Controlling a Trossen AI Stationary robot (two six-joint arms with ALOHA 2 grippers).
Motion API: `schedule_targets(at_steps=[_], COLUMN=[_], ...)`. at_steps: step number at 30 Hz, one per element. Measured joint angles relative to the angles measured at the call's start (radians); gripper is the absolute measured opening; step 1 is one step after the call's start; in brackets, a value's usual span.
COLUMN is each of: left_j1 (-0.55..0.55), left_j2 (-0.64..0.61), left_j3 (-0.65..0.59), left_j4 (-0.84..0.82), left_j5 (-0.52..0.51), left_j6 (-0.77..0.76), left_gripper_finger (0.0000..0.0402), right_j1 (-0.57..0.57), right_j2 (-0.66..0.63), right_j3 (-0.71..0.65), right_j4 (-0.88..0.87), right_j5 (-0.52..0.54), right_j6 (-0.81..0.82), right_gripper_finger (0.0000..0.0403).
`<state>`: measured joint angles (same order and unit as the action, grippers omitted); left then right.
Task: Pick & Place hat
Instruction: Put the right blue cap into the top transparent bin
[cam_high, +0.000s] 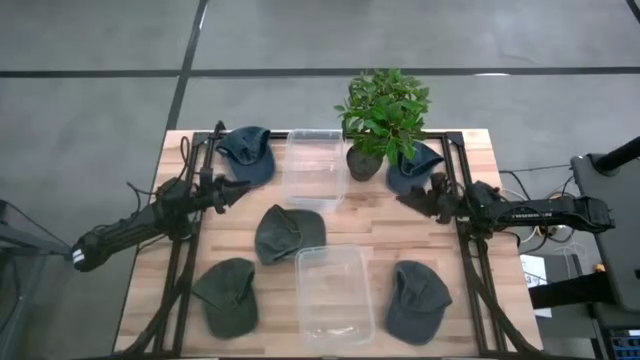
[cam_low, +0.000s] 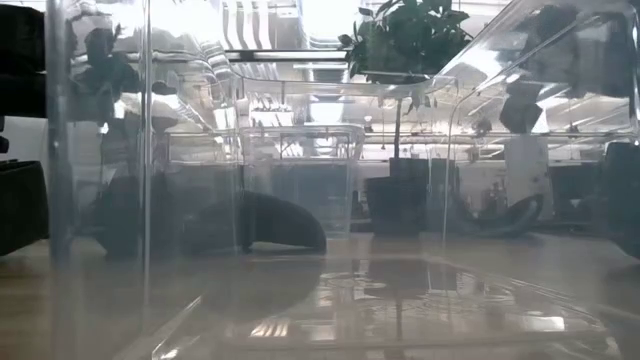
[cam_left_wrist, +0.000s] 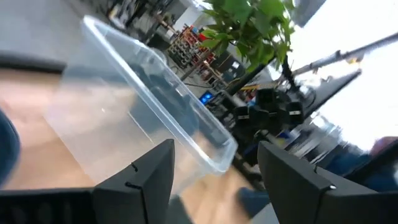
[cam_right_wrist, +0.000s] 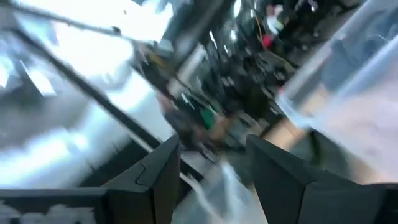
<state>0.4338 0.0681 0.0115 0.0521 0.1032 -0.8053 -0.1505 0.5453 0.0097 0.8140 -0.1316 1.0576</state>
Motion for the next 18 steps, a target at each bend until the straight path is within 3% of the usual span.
schedule_targets(at_steps=[2, 8, 13, 16, 18], left_j1=[0.000, 0.000, 0.000, 0.000, 0.000], left_j2=[0.000, 0.000, 0.000, 0.000, 0.000], left_j3=[0.000, 0.000, 0.000, 0.000, 0.000], left_j4=[0.000, 0.000, 0.000, 0.000, 0.000], left_j5=[0.000, 0.000, 0.000, 0.000, 0.000], left_j6=[-0.036, -0.079, -0.100, -0.167, -0.201], left_gripper_finger=[0.0223, 0.0223, 0.0223, 0.0223, 0.0223], right_j1=[0.000, 0.001, 0.002, 0.001, 0.001], right_j2=[0.001, 0.000, 0.000, 0.000, 0.000], right_j3=[0.000, 0.000, 0.000, 0.004, 0.036], right_j4=[0.052, 0.152, 0.153, 0.077, -0.106], right_j5=[0.035, 0.183, 0.223, 0.243, 0.215], right_j6=[0.107, 0.132, 0.258, 0.344, 0.381], right_gripper_finger=[0.0176, 0.0176, 0.0176, 0.0179, 0.0181])
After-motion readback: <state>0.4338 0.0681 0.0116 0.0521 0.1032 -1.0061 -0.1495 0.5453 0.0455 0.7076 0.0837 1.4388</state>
